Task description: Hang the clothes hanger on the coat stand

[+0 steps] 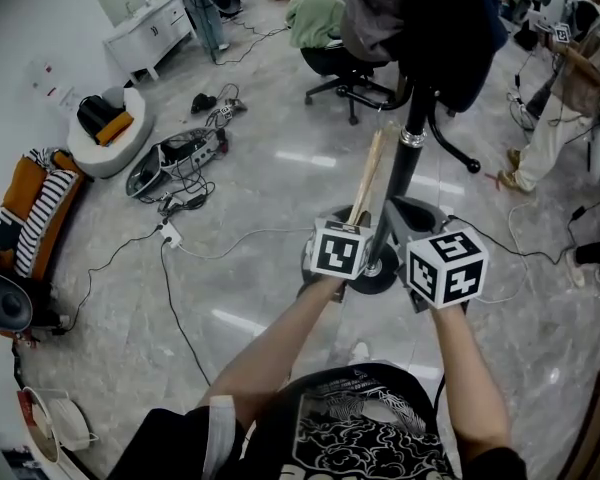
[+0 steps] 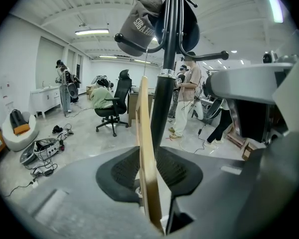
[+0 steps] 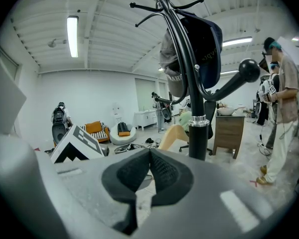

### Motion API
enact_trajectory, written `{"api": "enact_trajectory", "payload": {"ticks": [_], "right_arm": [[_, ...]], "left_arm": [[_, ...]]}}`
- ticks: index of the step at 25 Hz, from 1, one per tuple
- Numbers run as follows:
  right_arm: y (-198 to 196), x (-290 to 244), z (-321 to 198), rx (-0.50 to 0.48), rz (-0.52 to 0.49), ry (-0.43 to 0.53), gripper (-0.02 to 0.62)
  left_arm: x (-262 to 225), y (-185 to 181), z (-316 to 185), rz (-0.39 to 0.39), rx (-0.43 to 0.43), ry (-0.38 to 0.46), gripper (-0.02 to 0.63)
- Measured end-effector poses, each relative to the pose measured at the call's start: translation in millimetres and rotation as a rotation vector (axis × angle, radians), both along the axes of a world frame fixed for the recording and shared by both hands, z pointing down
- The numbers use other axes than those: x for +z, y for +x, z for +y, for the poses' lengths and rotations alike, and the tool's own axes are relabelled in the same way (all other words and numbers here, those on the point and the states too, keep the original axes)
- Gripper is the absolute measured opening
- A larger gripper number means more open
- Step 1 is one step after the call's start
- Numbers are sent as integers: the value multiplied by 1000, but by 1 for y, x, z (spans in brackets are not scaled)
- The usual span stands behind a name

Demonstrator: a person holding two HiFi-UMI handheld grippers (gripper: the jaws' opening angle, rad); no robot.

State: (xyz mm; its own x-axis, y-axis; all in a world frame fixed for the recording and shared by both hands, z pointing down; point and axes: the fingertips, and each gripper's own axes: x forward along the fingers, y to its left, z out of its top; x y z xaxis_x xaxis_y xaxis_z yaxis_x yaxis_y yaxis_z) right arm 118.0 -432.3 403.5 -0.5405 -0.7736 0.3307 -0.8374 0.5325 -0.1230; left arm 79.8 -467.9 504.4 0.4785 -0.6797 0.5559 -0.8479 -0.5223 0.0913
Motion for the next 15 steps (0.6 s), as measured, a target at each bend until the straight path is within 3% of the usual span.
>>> {"api": "enact_trajectory", "payload": {"ticks": [4,15], "right_arm": [[0,0,5,2,-4,1,0],[-12,0,14,20,-14,1,0]], "left_arm": [[-2,-1,3,-3,4,5,115],[-18,-14,16,29,32,22,117]]}}
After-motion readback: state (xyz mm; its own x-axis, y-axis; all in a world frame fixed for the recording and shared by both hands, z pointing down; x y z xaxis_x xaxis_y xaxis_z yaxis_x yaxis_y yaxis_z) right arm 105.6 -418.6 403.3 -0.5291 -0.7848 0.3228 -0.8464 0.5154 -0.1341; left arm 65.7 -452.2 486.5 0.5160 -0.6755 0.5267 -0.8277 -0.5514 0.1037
